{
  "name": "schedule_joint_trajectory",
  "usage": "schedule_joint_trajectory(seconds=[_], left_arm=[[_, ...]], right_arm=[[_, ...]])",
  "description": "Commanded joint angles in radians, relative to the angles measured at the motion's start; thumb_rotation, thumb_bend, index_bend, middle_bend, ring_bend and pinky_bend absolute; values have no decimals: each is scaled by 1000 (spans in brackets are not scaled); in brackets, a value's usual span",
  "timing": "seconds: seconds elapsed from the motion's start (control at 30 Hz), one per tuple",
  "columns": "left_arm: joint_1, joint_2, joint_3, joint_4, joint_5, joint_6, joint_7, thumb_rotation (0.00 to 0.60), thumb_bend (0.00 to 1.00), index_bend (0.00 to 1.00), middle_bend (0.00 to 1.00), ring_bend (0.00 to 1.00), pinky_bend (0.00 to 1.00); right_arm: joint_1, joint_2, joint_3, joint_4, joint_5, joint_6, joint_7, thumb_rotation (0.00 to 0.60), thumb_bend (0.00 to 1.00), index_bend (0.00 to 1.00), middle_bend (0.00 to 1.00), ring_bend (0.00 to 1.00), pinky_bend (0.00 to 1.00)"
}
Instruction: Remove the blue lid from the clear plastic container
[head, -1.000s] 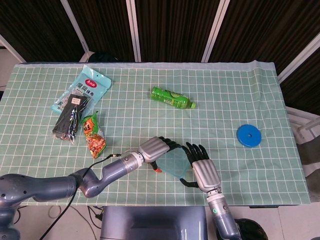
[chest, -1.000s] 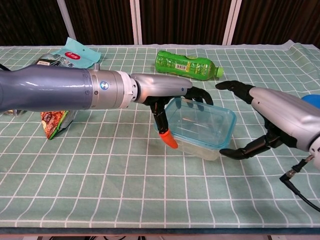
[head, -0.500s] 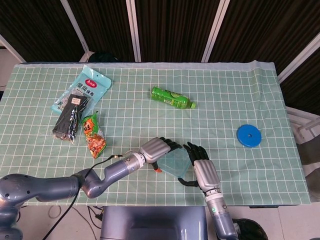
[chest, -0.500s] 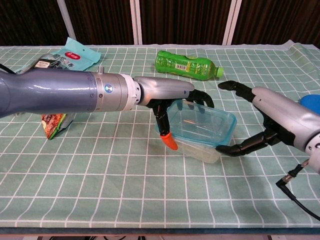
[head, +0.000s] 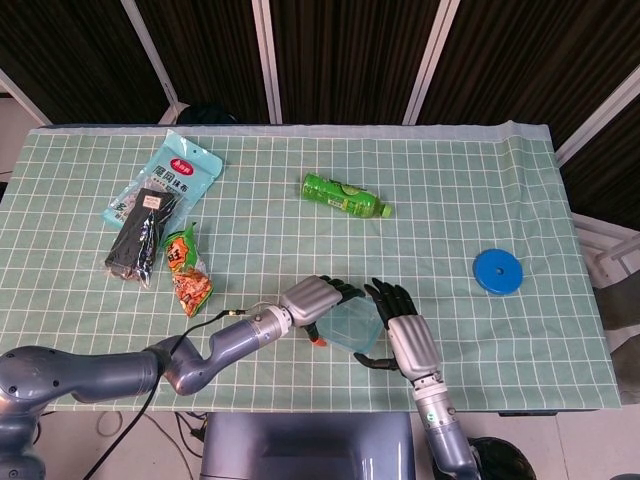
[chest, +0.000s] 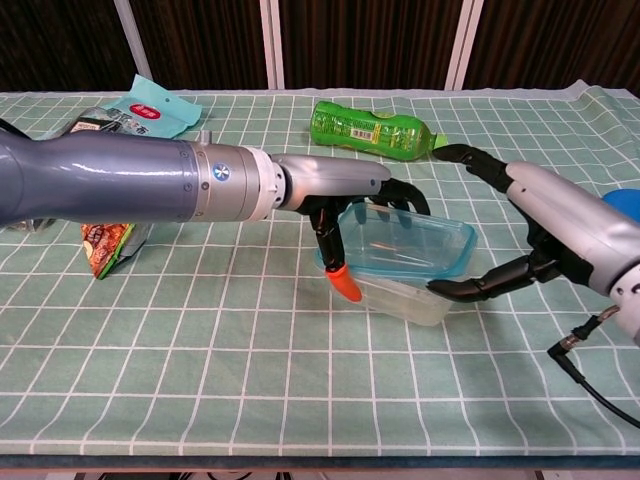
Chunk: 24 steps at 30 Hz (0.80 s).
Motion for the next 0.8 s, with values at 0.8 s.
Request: schedule_joint_trajectory(seconds=[0.8], left_arm=[[-16, 23, 19, -14, 1, -35, -12, 600, 5, 75, 105, 149, 283]], right_arm=[[9, -33, -24, 206, -125, 59, 151, 600, 335, 306, 0, 0, 0]])
